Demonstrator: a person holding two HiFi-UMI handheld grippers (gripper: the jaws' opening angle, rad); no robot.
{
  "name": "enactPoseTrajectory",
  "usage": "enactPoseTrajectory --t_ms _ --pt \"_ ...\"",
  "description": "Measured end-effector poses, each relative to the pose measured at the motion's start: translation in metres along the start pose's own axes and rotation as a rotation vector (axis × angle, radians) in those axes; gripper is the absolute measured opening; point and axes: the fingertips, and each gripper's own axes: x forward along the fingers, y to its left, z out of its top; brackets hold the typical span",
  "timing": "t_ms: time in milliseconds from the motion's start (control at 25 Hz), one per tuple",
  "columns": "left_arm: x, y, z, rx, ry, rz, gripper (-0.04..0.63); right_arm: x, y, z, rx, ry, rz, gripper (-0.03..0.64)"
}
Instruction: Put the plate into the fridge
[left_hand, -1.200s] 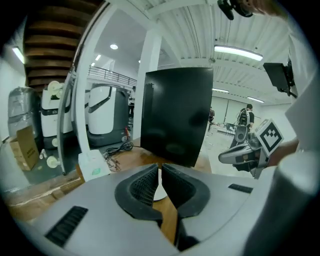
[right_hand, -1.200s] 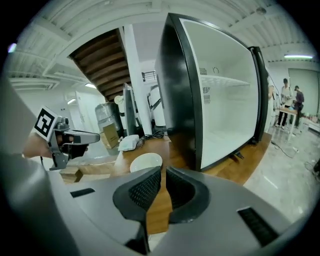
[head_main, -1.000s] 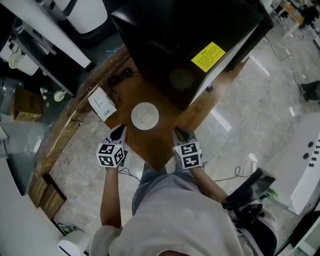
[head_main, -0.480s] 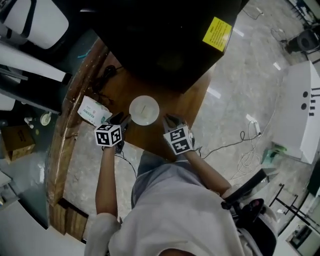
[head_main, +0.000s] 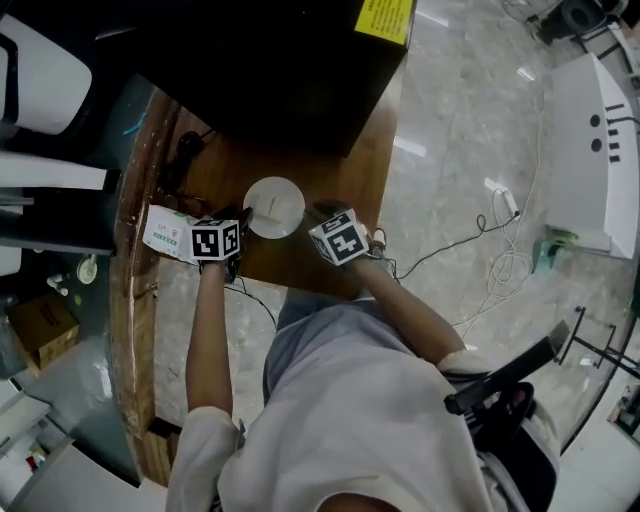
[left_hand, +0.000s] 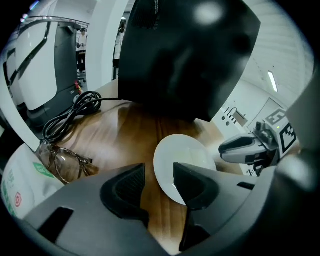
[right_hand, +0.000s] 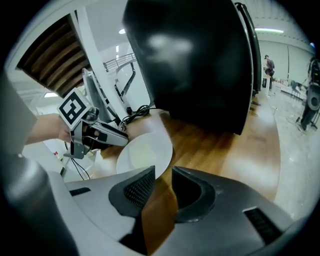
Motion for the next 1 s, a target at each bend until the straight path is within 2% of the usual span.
enactPoseTrajectory --t_ms 40,80,160,320,440,560,720,800,840,880,1000 --pt "0.002 0.001 -0.002 -0.005 0.011 0.005 0.173 0.003 0.001 -0.003 0.025 0.012 0.014 0.105" --pt "0.003 0.005 -0.005 -0.009 0.020 0.009 0.173 0.005 0.005 -0.005 0.049 0.022 0.026 0.114" --pt "-0.002 0.017 -0.013 -0.008 0.043 0.013 0.173 0.012 0.016 -0.004 0.093 0.037 0.035 0.114" --pt "-0.007 0.028 -0.023 -0.028 0.075 -0.031 0.173 0.026 0.022 0.000 0.219 0.071 0.050 0.114" --pt "-0.008 0.028 -0.023 -0.032 0.065 -0.035 0.173 0.029 0.016 0.000 0.336 0.080 0.072 0.117" --pt "-0.009 0.035 -0.024 -0.026 0.045 -0.029 0.172 0.036 0.023 0.003 0.439 0.083 0.133 0.117" --pt "-0.004 0.045 -0.022 -0.025 0.029 -0.020 0.167 0.054 0.033 0.008 0.478 0.095 0.188 0.116" --pt "-0.003 0.042 -0.025 -0.052 0.024 -0.060 0.153 0.057 0.040 0.008 0.487 0.093 0.199 0.116" --pt "-0.004 0.040 -0.027 -0.083 0.019 -0.089 0.109 0.058 0.044 0.008 0.505 0.086 0.206 0.115" --pt "-0.005 0.039 -0.029 -0.121 0.008 -0.116 0.081 0.058 0.047 0.009 0.539 0.074 0.216 0.115" --pt "-0.009 0.038 -0.030 -0.180 -0.035 -0.146 0.081 0.058 0.048 0.008 0.703 0.035 0.291 0.108"
